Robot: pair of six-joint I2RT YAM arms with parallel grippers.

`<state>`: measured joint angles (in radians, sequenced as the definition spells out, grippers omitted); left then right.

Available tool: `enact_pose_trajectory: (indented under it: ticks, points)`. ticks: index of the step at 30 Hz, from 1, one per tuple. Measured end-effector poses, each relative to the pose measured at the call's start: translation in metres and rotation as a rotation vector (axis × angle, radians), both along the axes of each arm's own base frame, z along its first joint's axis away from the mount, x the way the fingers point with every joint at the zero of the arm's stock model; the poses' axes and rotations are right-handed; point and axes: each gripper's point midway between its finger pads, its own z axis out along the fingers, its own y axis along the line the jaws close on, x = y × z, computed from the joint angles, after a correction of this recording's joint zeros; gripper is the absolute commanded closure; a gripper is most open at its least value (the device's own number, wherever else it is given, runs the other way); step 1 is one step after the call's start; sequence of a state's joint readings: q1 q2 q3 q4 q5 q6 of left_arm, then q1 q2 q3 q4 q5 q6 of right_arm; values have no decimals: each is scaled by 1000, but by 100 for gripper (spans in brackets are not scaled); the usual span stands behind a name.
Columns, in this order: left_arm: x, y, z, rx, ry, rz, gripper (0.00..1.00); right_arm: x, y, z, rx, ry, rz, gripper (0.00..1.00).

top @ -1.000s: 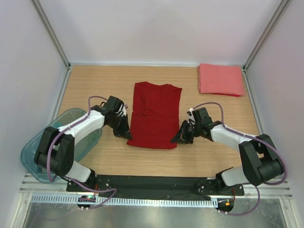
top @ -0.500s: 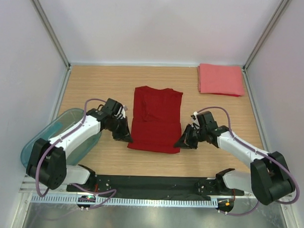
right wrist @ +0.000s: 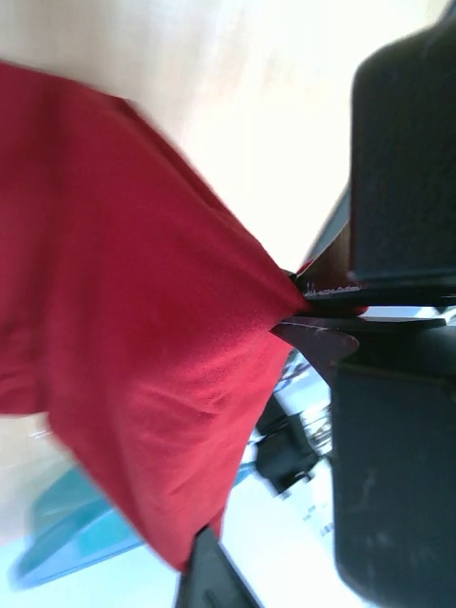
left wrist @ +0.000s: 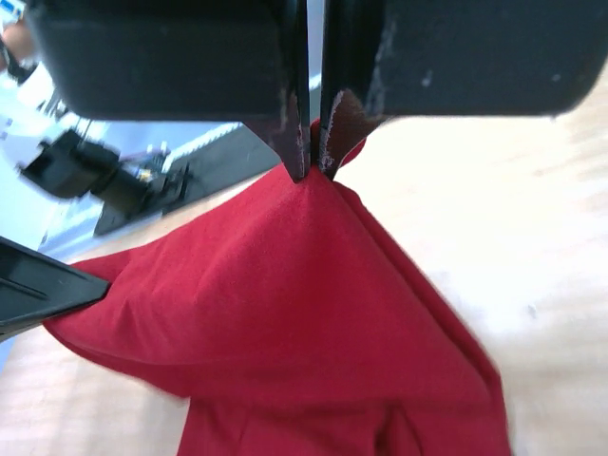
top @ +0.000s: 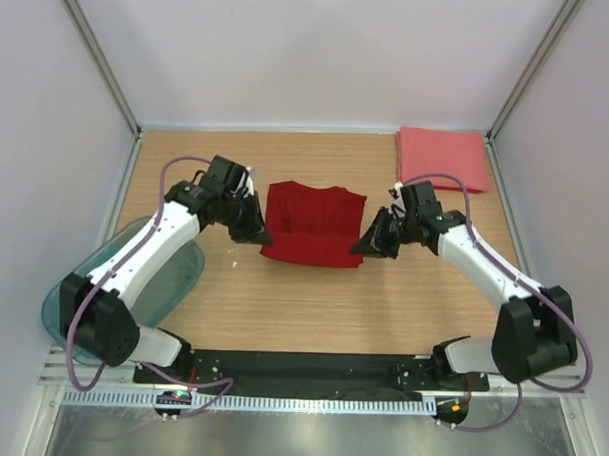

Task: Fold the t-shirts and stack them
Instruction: Fold the tshirt

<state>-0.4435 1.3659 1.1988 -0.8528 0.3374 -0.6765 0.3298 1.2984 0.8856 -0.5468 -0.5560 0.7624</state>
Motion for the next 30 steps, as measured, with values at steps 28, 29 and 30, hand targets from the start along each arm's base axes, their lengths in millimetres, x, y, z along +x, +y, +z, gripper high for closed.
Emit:
enact_pose_trajectory:
  ticks: [28,29,30]
  points:
    - [190,-10,-74,43,122,93,100,184,-4,-72,67,121,17,94]
    - [194,-10,-74,39,119,98,100,187,-5,-74,70,119,16,94]
    - [198,-10,-74,35,118,101,100,192,-5,-75,75,118,16,94]
